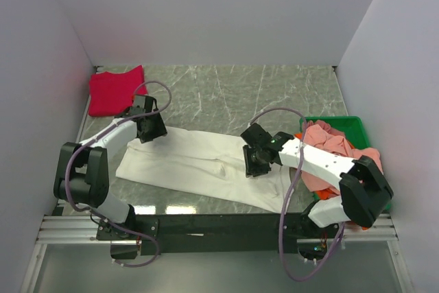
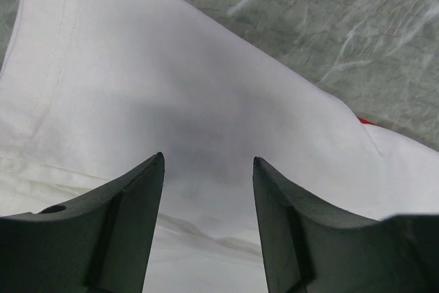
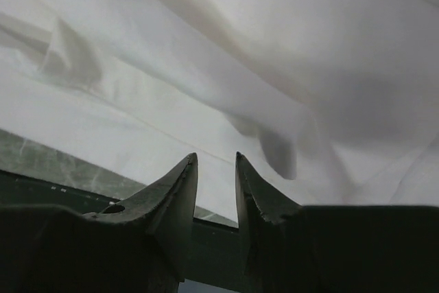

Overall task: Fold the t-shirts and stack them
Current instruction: Fold the tshirt

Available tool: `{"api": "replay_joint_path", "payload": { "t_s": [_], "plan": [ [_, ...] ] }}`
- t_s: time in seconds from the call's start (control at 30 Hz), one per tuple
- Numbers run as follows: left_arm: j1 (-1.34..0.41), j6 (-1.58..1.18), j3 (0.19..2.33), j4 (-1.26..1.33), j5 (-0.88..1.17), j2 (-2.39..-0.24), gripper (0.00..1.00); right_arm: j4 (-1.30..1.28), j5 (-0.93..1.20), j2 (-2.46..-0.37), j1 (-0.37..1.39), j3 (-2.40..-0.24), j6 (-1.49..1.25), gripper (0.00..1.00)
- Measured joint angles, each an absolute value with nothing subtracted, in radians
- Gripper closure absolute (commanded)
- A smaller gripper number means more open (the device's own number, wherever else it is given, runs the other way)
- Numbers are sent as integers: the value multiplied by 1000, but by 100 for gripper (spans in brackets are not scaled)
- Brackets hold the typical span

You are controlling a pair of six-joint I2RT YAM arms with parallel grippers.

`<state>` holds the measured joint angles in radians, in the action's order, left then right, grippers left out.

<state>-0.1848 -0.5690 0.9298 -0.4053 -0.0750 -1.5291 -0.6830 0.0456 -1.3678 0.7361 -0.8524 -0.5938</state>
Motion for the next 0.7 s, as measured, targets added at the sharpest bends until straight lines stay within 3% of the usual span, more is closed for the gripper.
{"api": "replay_joint_path", "payload": {
  "t_s": [0.53,0.63,0.7],
  "plan": [
    [-142,-523,919,-380,-48,-1563,39,-663,-94,-1481,728,-852,-628,65],
    [-131,-511,918,-378,-44,-1563,39,-649,-94,-1505,728,-852,-634,70],
    [-124,-507,915,-378,-41,-1563,39,-645,-97,-1522,728,-852,-635,78]
  ]
}}
